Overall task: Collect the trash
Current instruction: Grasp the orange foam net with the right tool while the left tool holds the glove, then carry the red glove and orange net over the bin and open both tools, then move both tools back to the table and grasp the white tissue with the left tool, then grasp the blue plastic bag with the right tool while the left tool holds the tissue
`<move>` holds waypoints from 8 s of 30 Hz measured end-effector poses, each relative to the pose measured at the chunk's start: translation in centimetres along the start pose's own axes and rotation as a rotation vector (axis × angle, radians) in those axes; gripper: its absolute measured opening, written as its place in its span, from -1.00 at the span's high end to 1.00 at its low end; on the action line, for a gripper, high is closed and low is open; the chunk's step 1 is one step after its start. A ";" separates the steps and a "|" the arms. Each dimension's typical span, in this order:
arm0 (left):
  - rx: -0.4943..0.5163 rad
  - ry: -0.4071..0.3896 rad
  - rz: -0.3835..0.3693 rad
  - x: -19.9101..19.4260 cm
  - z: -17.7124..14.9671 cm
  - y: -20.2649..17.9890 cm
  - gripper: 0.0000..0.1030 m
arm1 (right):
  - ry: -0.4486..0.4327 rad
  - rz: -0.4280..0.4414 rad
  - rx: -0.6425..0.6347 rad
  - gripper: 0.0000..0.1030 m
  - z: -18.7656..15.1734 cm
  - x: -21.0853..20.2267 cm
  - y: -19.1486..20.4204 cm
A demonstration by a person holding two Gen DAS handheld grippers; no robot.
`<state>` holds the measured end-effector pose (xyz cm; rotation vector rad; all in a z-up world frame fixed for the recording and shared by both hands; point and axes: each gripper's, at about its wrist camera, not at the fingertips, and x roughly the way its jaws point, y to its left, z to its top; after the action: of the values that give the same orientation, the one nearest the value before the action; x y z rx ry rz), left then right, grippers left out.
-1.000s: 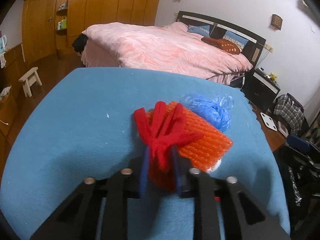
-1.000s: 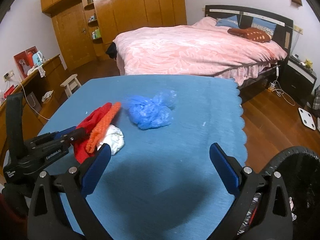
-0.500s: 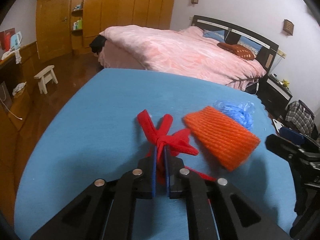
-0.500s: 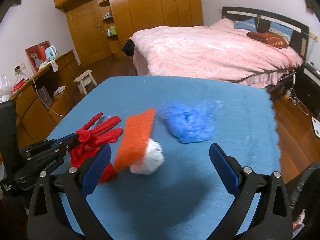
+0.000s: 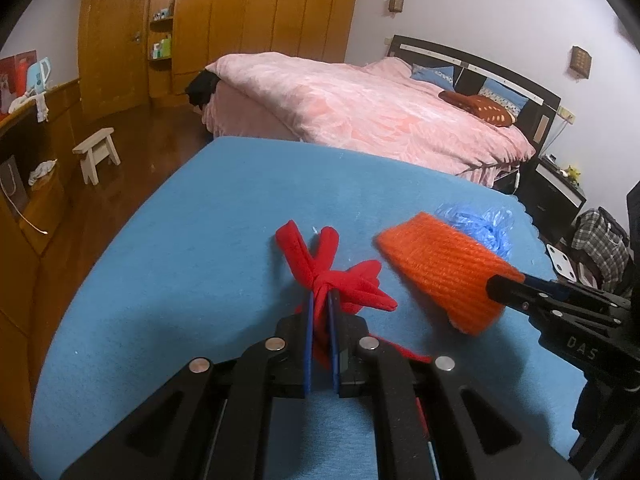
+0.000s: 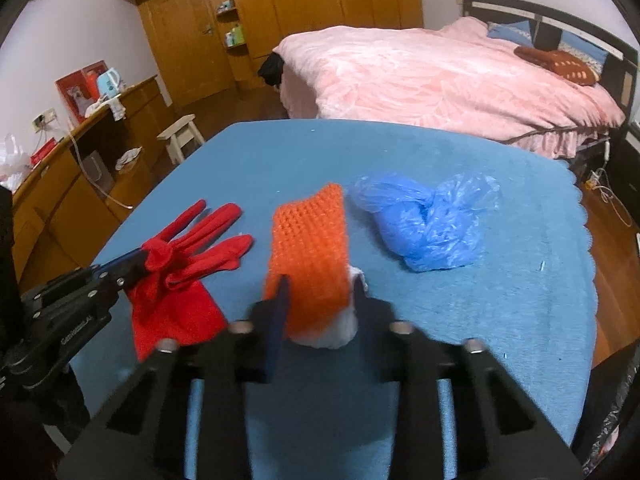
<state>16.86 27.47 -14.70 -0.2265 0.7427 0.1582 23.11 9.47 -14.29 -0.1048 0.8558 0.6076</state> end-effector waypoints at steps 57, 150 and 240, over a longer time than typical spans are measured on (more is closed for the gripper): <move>0.216 -0.148 -0.319 -11.1 1.6 -21.7 0.87 | -0.300 -0.192 0.156 0.74 -5.1 -24.8 -11.9; 0.126 -0.063 -0.021 -3.2 0.4 -10.4 -0.88 | -0.210 -0.246 0.163 -0.89 -4.6 -14.2 -11.7; 0.066 -0.053 0.034 2.5 6.0 -4.5 0.19 | -0.040 -0.059 0.115 0.08 4.0 0.8 -7.4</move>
<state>23.58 24.89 -11.42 -0.1461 0.6983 0.1706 30.22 5.05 -13.37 -0.0130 0.8445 0.5027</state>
